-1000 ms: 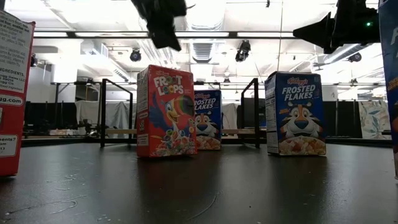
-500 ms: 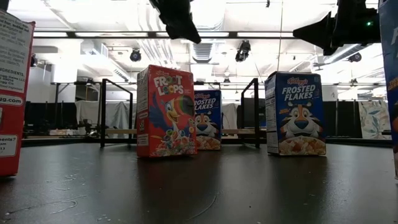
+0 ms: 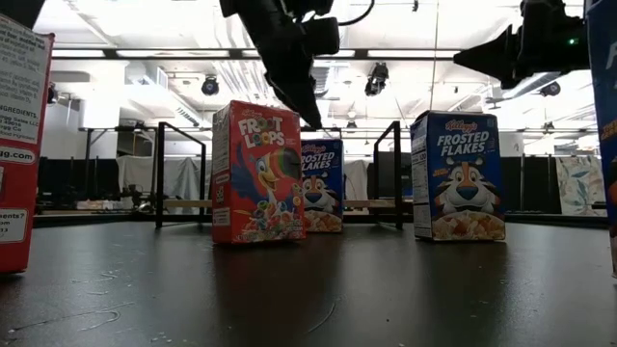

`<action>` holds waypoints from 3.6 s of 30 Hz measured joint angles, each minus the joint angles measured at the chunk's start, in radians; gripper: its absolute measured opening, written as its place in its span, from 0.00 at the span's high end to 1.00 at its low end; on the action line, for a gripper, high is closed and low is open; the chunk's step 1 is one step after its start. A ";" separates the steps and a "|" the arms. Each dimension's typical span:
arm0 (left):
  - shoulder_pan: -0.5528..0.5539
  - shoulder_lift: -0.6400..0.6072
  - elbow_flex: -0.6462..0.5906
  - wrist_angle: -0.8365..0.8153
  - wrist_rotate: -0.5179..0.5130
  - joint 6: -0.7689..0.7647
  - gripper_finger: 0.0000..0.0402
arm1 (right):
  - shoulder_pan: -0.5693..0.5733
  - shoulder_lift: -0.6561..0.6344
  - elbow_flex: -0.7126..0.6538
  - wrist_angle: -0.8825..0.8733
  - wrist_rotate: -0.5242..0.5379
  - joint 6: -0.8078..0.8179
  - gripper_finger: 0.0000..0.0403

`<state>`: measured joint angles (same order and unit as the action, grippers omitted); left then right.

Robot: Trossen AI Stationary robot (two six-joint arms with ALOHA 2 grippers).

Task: Stack cereal on shelf
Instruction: Put the top blue cereal box on the shelf

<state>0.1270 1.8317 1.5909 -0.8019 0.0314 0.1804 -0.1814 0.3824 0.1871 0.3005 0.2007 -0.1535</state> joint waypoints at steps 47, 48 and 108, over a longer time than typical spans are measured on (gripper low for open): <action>0.117 0.030 0.300 -0.277 -0.048 0.292 0.66 | 0.000 0.000 0.000 -0.012 0.002 -0.004 0.98; 0.142 0.030 0.321 -0.281 -0.048 0.312 0.66 | 0.000 0.000 0.000 -0.012 0.002 -0.004 0.98; 0.562 0.112 0.234 -0.058 0.030 0.442 0.51 | 0.000 0.000 0.000 -0.013 0.010 -0.022 0.98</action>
<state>0.6890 1.9436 1.8250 -0.8595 0.0618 0.6224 -0.1817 0.3824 0.1871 0.2878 0.2104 -0.1754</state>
